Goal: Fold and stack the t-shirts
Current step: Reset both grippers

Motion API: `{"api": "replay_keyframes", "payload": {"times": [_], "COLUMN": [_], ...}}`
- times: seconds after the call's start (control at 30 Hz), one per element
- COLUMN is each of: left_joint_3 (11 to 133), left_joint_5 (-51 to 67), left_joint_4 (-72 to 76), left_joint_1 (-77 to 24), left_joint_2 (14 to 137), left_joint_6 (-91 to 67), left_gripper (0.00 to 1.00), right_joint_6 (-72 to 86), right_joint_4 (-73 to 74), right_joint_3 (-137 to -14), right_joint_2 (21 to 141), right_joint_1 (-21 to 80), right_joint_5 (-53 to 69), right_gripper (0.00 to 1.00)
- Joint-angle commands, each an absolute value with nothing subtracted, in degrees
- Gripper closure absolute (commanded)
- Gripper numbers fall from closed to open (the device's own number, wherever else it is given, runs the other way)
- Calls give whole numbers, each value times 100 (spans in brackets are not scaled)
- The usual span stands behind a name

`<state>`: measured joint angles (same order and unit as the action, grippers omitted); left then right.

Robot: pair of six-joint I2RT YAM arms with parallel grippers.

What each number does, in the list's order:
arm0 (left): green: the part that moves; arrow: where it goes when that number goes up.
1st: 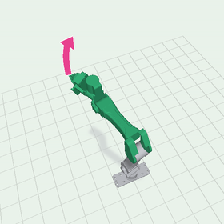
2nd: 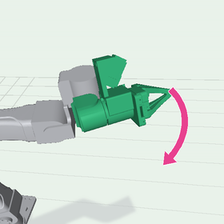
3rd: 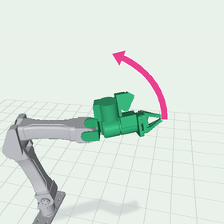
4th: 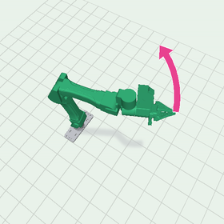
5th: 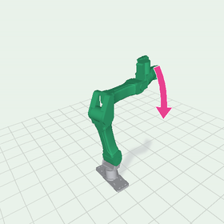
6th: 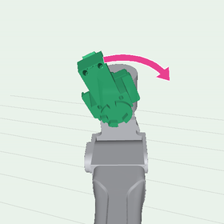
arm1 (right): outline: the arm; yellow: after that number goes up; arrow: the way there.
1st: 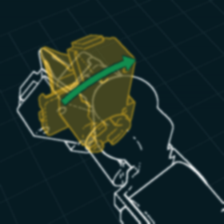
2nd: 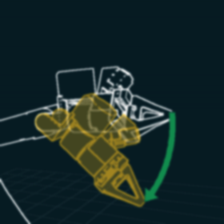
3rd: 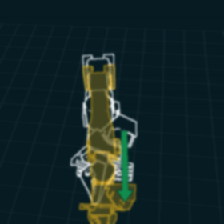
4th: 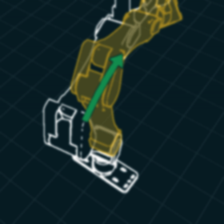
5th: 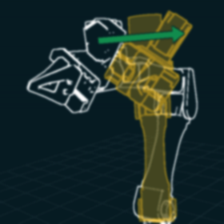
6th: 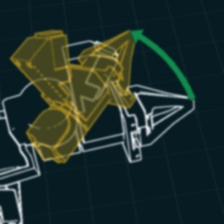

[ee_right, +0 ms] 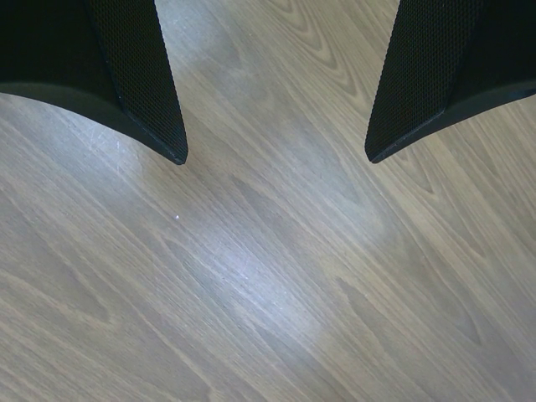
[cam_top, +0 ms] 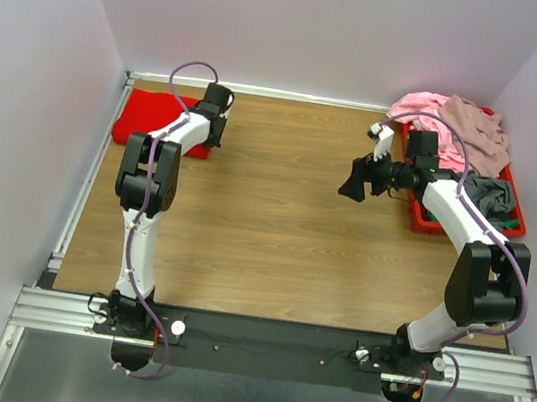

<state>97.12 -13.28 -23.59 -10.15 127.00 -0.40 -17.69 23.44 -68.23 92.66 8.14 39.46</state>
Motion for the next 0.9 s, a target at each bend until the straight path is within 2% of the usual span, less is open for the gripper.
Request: {"api": "replay_keyframes", "payload": {"times": [0.0, 0.07, 0.1, 0.33, 0.37, 0.47, 0.53, 0.63, 0.73, 0.87], "left_joint_3": [9668, 9808, 9843, 9757, 9486, 8549, 7887, 6507, 5574, 4914], "left_joint_5": [-1652, -1557, -1469, -1002, -924, -442, 769, 2169, 2259, 1601], "left_joint_4": [-2303, -2285, -2268, -1751, -1671, -1188, -654, -36, -35, -158], "left_joint_1": [-1028, -1028, -1028, -1002, -924, -408, -28, 1114, 1555, 1564], "left_joint_2": [12375, 12200, 12025, 10726, 10523, 9556, 8757, 7746, 6814, 5724], "left_joint_6": [-35, -88, -97, -132, -262, -849, -1264, -1828, -1487, -1002], "left_gripper": [98, 87, 77, 59, 52, 41, 39, 37, 37, 33], "right_joint_6": [-1881, -1898, -1898, -2109, -2179, -2302, -2399, -2391, -2181, -1847], "right_joint_4": [2443, 2443, 2443, 2443, 2443, 2443, 2435, 2391, 1988, 1479], "right_joint_3": [-6732, -6715, -6706, -6618, -6575, -6478, -6443, -6355, -6153, -5924], "right_joint_2": [9114, 9097, 9071, 8921, 8860, 8737, 8596, 8377, 8070, 7578], "right_joint_1": [791, 782, 782, 791, 782, 791, 782, 773, 738, 624], "right_joint_5": [4096, 4087, 4078, 3833, 3797, 3648, 3429, 2989, 2385, 1548], "right_gripper": [7, 7, 7, 7, 7, 7, 7, 1, 0, 0]}}
